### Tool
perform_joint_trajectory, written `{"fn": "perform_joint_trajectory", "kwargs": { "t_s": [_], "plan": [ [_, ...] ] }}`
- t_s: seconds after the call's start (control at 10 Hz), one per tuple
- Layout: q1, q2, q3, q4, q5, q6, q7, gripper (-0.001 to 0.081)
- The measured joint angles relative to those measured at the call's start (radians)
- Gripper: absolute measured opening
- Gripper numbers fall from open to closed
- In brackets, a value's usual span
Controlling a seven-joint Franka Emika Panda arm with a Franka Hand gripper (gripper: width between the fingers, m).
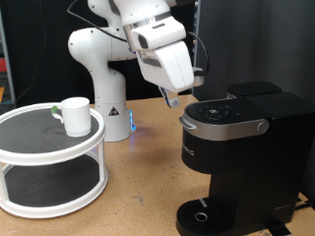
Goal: Make a cup of coffee with the keurig machine
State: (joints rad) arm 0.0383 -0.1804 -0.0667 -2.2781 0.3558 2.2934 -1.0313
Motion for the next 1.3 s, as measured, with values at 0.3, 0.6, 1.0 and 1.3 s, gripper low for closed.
{"fn": "perform_joint_trajectory", "kwargs": {
  "t_s": [0.3,0.6,1.0,1.3],
  "plan": [
    [0.000,-0.008,-0.012,0.031,-0.005,-0.057,0.000,0.0007],
    [-0.006,-0.018,-0.023,0.031,-0.104,-0.201,-0.060,0.0007],
    [-0.018,-0.115,-0.100,-0.019,-0.022,-0.307,-0.229,0.0007],
    [-0.036,-0.230,-0.135,-0.106,0.088,-0.313,-0.147,0.0007]
  ]
}}
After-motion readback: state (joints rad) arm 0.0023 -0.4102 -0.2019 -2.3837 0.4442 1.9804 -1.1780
